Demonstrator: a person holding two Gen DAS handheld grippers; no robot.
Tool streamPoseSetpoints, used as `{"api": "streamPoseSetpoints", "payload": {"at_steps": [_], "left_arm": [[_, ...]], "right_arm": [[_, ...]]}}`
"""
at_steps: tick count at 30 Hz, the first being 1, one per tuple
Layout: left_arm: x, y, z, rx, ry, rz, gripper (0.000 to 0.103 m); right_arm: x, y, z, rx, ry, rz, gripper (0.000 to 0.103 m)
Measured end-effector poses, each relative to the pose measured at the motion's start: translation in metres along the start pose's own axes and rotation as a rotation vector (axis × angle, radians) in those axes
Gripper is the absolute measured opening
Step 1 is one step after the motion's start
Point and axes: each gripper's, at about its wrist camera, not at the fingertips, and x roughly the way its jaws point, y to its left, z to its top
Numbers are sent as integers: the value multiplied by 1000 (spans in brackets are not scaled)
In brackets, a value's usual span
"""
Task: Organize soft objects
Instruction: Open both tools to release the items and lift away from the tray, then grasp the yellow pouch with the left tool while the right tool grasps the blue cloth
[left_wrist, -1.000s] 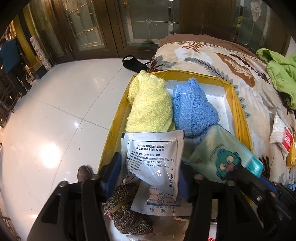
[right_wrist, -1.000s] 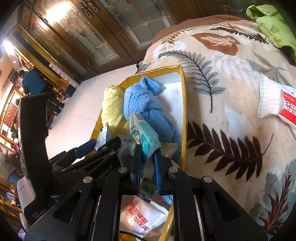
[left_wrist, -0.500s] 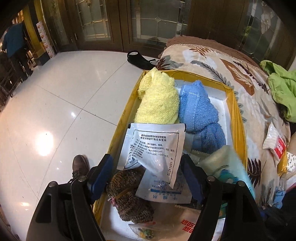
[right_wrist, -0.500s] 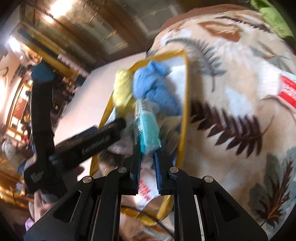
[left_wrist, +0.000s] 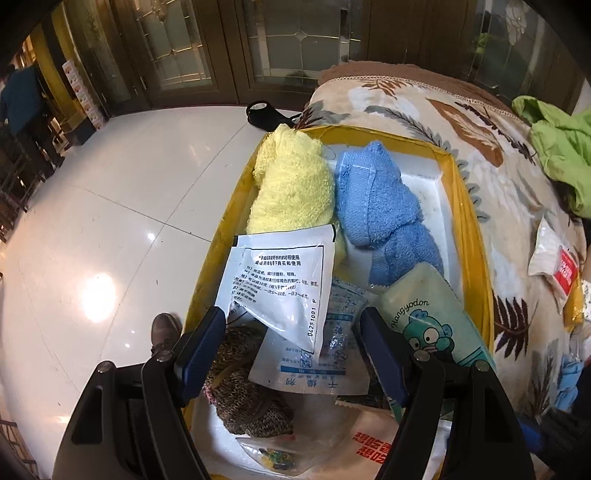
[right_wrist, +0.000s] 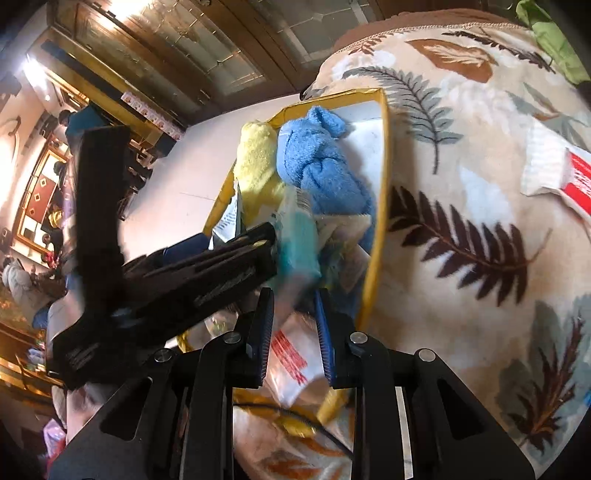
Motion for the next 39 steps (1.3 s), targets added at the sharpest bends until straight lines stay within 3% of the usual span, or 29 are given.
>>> {"api": "streamPoseSetpoints", "payload": {"at_steps": [7, 10, 18, 27, 30, 31, 34, 39], "left_arm": [[-31, 9, 0, -23, -46, -16, 76], [-45, 5, -4, -11, -53, -39, 77], [-76, -48, -15, 88, -68, -134, 79], [-76, -132, -19, 249, -83, -223, 80], [-71, -158, -21, 302, -63, -267, 80], [-69, -164, -21, 314, -55, -275, 80], [-62, -178, -22, 320, -27, -299, 80], [-54, -198, -27, 329, 5, -312, 80]], "right_arm": [[-36, -21, -24, -39, -16, 1, 22], [-50, -34, -36, -65, -23, -41, 22], [-95, -76, -58, -87, -102, -170, 22], [-154, -143, -73, 75, -200, -248, 23], [-168, -159, -71, 100, -227, -274, 37], [-173, -165, -71, 120, -237, -264, 37], [-185, -187, -70, 214, -258, -209, 38], [-196, -205, -72, 257, -269, -273, 38]]}}
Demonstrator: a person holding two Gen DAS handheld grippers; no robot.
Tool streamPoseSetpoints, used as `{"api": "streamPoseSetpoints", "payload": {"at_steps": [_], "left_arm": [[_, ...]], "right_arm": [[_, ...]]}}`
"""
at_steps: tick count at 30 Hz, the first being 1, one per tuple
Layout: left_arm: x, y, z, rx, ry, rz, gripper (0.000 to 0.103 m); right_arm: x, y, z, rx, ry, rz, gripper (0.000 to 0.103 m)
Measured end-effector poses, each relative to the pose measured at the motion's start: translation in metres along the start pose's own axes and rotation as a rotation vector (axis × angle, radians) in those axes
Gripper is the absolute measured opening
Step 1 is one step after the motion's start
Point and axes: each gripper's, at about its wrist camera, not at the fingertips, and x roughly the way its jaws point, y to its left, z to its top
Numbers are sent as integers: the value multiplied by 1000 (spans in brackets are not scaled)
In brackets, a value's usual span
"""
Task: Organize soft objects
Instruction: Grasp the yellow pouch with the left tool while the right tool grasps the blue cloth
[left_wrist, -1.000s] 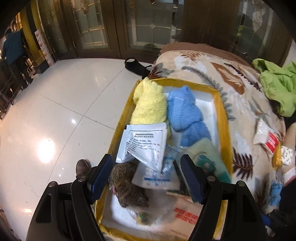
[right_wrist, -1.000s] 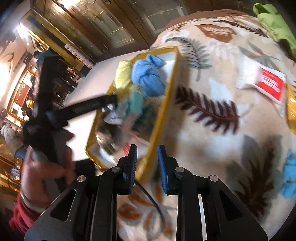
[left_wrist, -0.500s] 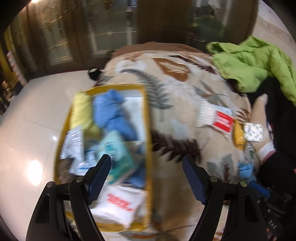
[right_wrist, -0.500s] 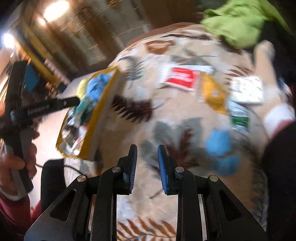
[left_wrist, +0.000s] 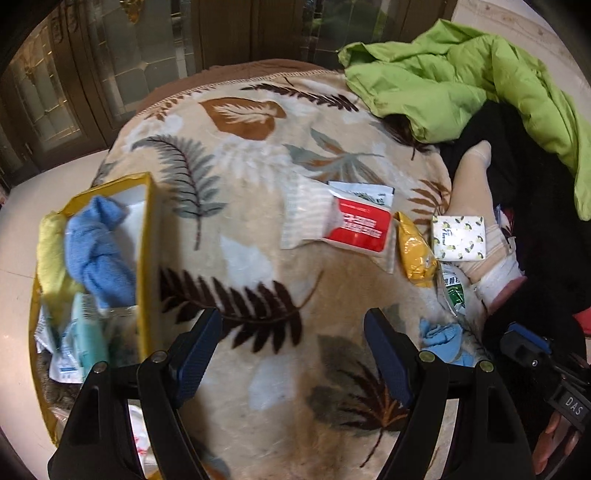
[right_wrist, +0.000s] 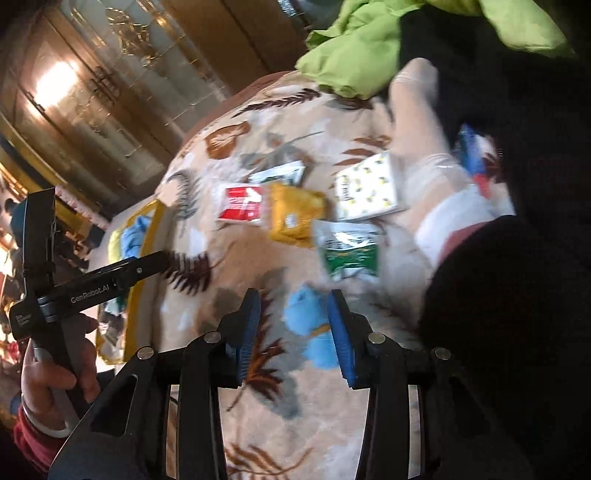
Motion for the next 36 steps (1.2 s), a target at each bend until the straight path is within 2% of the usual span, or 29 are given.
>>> {"api": "streamPoseSetpoints", "payload": {"at_steps": [4, 9, 15, 19, 27, 36], "left_arm": [[11, -9, 0, 13, 23, -11, 80], [24, -15, -3, 22, 54, -17, 80], [31, -15, 2, 3, 72, -24, 80], [35, -20, 10, -11, 74, -27, 80], [53, -47, 29, -38, 112, -81, 80], [85, -80, 43, -80, 183, -70, 80]], "right_arm": [[10, -7, -3, 8, 51, -21, 38], [36, 1, -11, -63, 126, -62, 38], [75, 11, -16, -218, 194, -203, 37], [76, 0, -17, -168, 187, -155, 28], [58, -13, -20, -83, 167, -88, 28], [61, -28, -16, 1, 173, -45, 28]]}}
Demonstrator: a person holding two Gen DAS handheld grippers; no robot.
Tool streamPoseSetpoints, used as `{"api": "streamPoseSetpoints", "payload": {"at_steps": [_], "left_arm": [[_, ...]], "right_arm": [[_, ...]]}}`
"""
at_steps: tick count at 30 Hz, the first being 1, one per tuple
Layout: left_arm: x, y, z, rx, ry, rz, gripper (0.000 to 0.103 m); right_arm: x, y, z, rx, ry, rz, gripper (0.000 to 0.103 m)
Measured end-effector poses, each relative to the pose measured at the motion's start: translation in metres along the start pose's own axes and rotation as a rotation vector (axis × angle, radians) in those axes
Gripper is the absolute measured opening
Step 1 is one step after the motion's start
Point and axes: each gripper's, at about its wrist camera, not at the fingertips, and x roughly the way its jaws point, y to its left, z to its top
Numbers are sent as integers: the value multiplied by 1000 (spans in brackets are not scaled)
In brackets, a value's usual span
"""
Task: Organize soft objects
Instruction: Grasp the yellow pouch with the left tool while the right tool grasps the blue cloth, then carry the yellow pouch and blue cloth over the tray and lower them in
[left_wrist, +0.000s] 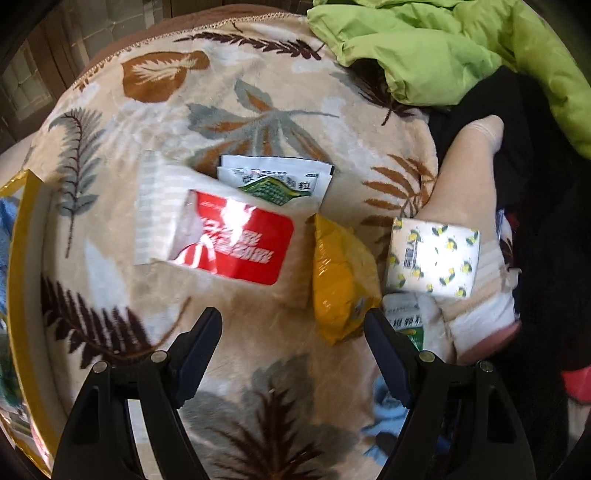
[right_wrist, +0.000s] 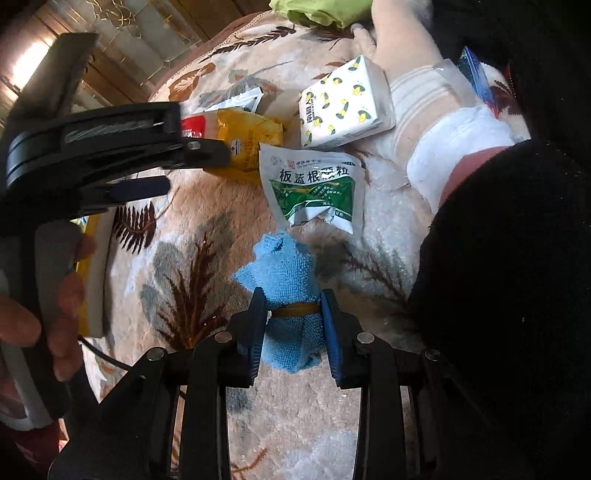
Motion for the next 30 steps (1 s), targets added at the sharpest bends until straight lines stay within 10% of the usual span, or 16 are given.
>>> {"api": "streamPoseSetpoints", "payload": {"at_steps": [11, 15, 30], "left_arm": [[28, -20, 19, -50, 24, -41, 77], [33, -24, 19, -18, 33, -60, 44], [1, 9, -14, 0, -20, -59, 40]], "right_arm": [[-4, -14, -2, 38, 1, 43, 28], [-5, -16, -3, 32, 2, 43, 28], [-14, -9, -7, 24, -30, 59, 28]]}}
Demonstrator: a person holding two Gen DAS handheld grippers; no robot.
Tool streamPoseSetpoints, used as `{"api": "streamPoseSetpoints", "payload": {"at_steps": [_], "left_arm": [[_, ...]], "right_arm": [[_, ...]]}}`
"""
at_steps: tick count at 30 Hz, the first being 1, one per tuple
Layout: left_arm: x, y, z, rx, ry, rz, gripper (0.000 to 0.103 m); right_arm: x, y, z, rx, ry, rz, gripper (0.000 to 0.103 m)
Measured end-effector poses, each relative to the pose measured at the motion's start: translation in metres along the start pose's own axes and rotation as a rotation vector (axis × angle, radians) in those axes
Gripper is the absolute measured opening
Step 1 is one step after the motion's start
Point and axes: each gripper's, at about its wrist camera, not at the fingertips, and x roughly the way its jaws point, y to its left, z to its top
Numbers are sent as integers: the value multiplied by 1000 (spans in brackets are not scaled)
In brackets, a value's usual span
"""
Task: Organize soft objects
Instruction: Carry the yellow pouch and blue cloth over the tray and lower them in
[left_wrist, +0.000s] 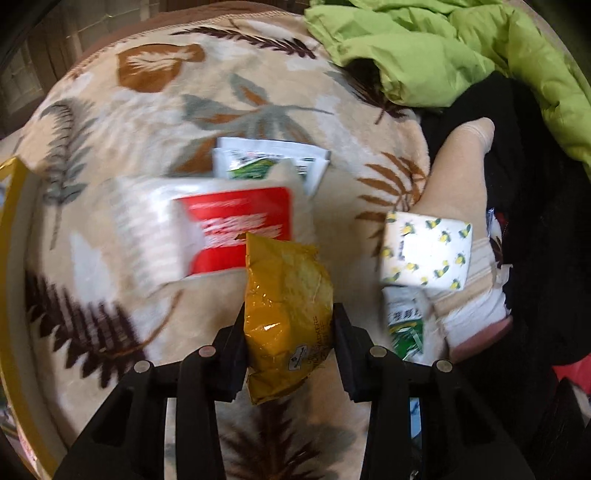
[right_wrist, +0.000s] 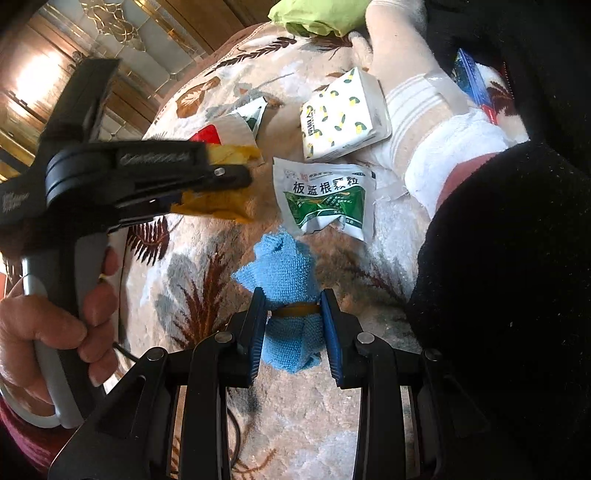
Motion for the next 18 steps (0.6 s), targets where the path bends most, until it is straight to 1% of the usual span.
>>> {"api": "streamPoseSetpoints", "payload": {"at_steps": [5, 11, 18], "left_arm": [[-19, 26, -19, 9, -19, 49, 40], [-31, 36, -42, 29, -42, 104, 40], [-48, 53, -66, 50, -85, 164, 40]], "right_arm": [[4, 11, -2, -25, 9, -3, 28], [8, 23, -1, -52, 15, -15, 28], [2, 45, 0, -90, -13, -32, 28]]}}
